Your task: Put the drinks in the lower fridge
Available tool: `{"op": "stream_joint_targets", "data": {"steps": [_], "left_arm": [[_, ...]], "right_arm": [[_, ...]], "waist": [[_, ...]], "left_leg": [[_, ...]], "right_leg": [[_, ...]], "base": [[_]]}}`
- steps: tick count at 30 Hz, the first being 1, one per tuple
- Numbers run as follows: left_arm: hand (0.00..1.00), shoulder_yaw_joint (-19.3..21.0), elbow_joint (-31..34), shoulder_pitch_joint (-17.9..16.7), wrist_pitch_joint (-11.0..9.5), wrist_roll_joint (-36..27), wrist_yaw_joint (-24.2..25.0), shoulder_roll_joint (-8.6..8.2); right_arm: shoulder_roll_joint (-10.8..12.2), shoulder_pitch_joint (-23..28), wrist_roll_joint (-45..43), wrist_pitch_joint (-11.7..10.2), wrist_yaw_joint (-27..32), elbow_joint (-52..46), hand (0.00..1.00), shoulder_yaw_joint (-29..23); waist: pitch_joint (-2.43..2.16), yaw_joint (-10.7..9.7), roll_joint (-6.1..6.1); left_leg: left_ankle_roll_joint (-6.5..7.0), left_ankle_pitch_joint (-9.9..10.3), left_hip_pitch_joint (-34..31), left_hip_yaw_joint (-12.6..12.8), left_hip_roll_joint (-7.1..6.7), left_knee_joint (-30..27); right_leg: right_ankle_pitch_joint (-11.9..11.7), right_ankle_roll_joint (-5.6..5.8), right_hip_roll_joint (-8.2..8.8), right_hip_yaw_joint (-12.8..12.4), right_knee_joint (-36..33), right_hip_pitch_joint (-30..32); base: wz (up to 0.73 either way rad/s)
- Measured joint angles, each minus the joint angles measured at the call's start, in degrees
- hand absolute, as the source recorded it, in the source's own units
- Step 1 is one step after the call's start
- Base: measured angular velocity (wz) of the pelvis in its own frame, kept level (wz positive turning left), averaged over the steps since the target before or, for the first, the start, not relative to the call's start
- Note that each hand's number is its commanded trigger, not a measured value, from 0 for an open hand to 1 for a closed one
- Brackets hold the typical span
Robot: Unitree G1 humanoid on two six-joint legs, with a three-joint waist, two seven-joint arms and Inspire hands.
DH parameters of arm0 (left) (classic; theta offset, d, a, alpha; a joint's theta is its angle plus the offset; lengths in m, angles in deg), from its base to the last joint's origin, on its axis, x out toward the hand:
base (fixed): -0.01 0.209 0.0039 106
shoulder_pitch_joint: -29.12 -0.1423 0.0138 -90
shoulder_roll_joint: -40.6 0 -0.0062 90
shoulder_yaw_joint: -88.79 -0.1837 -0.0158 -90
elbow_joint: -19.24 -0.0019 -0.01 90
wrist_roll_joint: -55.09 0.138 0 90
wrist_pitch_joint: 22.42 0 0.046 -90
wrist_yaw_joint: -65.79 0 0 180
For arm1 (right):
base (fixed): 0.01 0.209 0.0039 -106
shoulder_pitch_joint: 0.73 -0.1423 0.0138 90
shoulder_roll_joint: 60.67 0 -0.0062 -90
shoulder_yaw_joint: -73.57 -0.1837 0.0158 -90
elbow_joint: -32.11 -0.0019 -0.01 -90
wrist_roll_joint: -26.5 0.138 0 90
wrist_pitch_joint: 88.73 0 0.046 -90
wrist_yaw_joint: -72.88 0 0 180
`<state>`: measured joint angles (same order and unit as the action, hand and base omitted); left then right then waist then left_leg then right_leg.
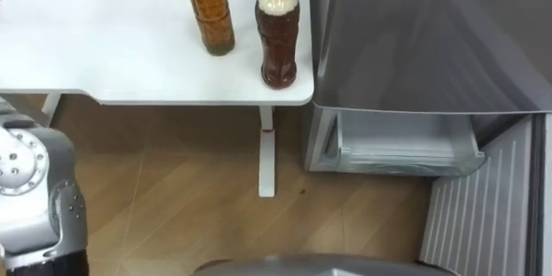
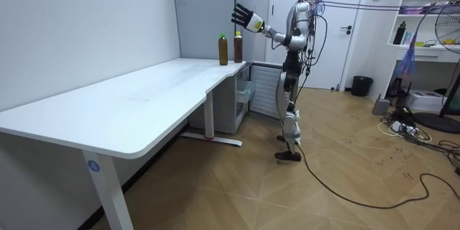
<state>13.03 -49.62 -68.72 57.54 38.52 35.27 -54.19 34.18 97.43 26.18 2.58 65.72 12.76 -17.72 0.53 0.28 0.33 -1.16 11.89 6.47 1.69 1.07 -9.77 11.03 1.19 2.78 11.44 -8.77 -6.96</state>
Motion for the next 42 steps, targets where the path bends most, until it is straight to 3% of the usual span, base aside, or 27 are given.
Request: {"op": "stream_joint_targets", "data": {"steps": [3, 9, 18, 32, 42], "left_arm": [[0.0, -2.9, 0.0, 1.9, 1.7, 0.0, 6.0, 1.2], [0.0, -7.4, 0.7, 5.8, 5.0, 0.4, 15.4, 1.53], [0.0, -12.5, 1.3, 6.0, 9.0, 0.5, 28.6, 1.23], [0.0, -13.0, 1.3, 6.0, 11.9, 1.3, 35.5, 1.22], [0.0, -13.3, 1.3, 6.0, 12.7, 1.3, 37.5, 1.23]], "right_arm": [[-0.2, -0.7, 0.0, 0.0, -0.5, 1.2, 0.0, 0.0], [-1.3, -2.0, -0.1, 0.1, -1.9, 1.9, 0.0, 0.1], [-1.1, -2.1, -0.4, 0.1, -2.3, 1.9, 0.0, 0.2], [-1.1, -2.6, -0.6, 1.3, -3.0, 2.3, 0.0, 0.6], [-1.3, -2.5, -0.6, 1.3, -2.8, 2.3, 0.0, 0.6]], "waist": [[-0.05, -0.3, -0.08], [0.26, -1.6, 0.67], [0.28, -3.2, 0.53], [0.2, -3.2, 0.33], [-0.3, -3.2, 0.7]], "left_leg": [[0.0, 0.0, 0.0, -0.1, 0.0, 0.0], [-0.01, 0.0, 0.0, 0.4, 0.0, 0.0], [0.0, 0.0, 0.3, 1.4, 0.15, 0.1], [0.0, 0.0, 1.2, 2.2, 0.27, 0.1], [0.01, 0.0, 1.3, 2.2, 0.32, 0.0]], "right_leg": [[0.0, 0.0, -0.01, 0.0, 0.1, -0.1], [0.0, 0.0, -0.05, -0.6, 0.1, 0.2], [0.0, -0.05, -0.15, -1.3, 0.0, 0.1], [0.0, -0.06, -0.19, -1.9, -0.9, 0.2], [0.0, -0.07, -0.25, -2.0, -1.1, 0.0]], "base": [[-0.01], [-0.05], [-0.05], [-0.01], [0.0]]}}
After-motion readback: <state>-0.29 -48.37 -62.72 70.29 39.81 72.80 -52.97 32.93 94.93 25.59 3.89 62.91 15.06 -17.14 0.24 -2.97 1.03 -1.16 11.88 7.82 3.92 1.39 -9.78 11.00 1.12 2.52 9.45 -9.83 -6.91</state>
